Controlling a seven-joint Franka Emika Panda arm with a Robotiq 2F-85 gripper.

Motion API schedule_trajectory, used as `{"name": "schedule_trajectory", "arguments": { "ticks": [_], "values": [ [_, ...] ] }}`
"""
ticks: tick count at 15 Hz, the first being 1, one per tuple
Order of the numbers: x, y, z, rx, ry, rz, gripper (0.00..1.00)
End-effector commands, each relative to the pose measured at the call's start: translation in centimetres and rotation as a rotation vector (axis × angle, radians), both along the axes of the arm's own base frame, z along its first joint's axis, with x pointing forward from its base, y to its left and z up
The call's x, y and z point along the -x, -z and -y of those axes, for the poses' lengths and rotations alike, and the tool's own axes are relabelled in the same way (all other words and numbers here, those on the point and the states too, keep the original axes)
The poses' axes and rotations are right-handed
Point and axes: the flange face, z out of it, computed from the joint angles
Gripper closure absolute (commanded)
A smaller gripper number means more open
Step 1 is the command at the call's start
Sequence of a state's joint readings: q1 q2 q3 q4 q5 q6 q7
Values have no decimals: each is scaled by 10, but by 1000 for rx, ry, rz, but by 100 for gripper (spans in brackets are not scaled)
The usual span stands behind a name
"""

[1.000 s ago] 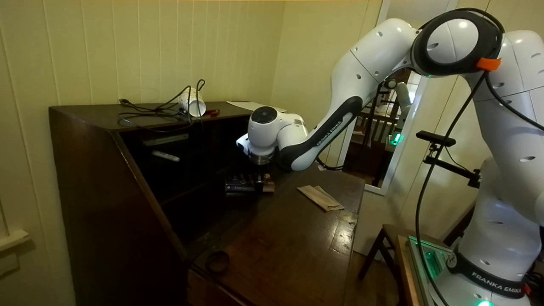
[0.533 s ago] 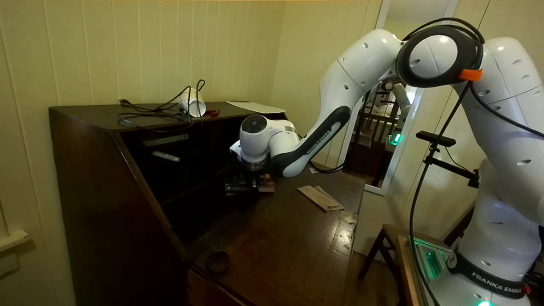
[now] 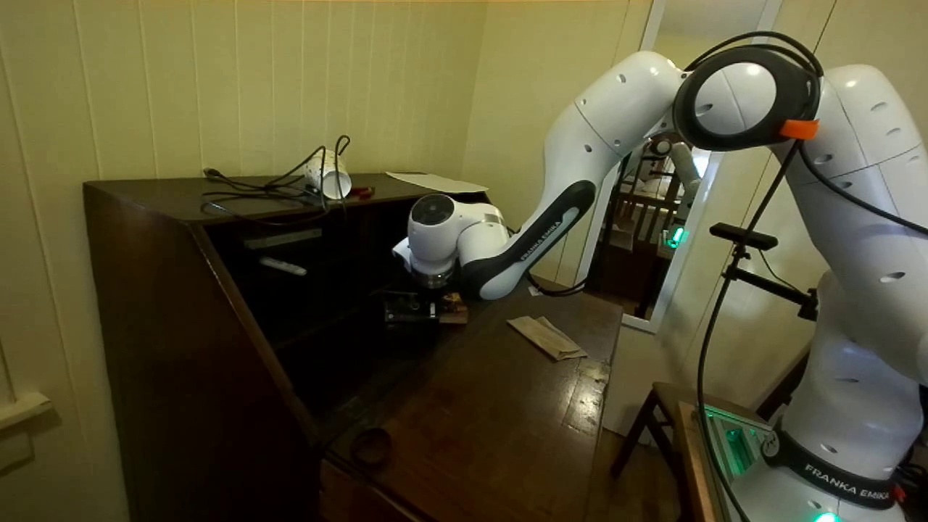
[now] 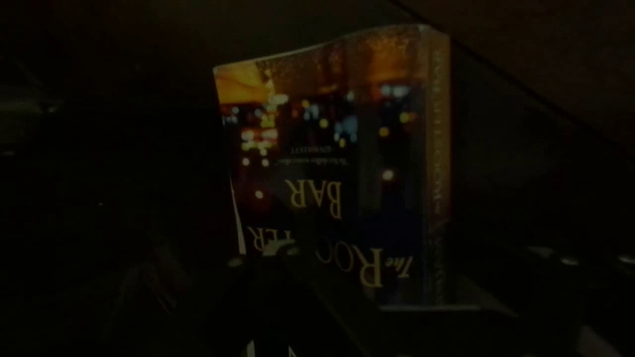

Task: Move the book to the right

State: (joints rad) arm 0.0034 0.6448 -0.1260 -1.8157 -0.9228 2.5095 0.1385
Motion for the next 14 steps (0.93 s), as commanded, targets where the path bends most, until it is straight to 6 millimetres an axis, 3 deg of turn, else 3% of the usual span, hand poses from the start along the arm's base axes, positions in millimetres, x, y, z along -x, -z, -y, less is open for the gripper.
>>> {"name": "schedule_trajectory", "arguments": {
  "ticks": [1,5,7,11,14],
  "values": [
    [1,-11,16,-59,54,-12,61],
    [3,-28,28,-101,84,-34,88],
    [4,-38,29,-109,21,-13,97],
    [14,-55,15,-160,-114,7,96],
    [29,-88,15,-250,-177,105,95]
  ]
}}
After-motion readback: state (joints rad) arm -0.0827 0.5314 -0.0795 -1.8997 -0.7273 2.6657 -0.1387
